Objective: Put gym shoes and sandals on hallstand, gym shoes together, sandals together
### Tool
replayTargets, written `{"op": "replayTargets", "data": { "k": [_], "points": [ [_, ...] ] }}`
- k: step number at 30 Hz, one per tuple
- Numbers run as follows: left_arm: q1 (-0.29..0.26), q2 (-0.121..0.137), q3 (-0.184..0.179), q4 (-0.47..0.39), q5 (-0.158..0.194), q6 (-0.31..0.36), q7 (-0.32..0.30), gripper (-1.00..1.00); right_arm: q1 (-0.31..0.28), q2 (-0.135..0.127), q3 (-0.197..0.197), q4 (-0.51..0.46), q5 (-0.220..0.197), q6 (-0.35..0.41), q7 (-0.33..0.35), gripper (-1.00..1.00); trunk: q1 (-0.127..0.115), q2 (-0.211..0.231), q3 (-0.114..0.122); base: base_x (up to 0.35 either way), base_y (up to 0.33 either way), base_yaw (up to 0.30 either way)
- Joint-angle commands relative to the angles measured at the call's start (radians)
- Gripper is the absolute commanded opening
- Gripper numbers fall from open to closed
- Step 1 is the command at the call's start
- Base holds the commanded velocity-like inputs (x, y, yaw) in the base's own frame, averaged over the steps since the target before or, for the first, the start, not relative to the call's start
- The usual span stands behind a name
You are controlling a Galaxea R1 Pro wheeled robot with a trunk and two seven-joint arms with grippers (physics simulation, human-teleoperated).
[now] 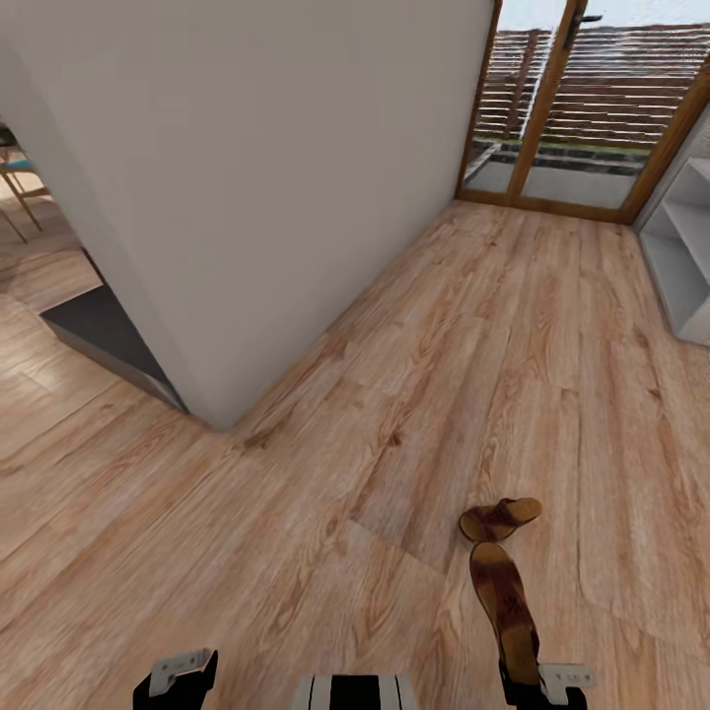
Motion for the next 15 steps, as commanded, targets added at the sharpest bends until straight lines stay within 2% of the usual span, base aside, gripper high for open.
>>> {"op": "replayTargets", "data": {
  "k": [1, 15],
  "points": [
    [0.000, 0.000, 0.002, 0.001, 0.009, -0.003, -0.006, 1.00, 0.000, 0.000, 0.001, 0.002, -0.007, -0.003, 0.000, -1.00, -0.001, 0.000, 0.005, 0.000, 0.000, 0.000],
    [0.000, -0.001, 0.002, 0.005, 0.010, -0.004, -0.006, 1.00, 0.000, 0.002, 0.001, 0.028, -0.008, -0.003, 0.001, -1.00, -0.007, 0.003, 0.081, 0.000, 0.000, 0.000]
  ]
}}
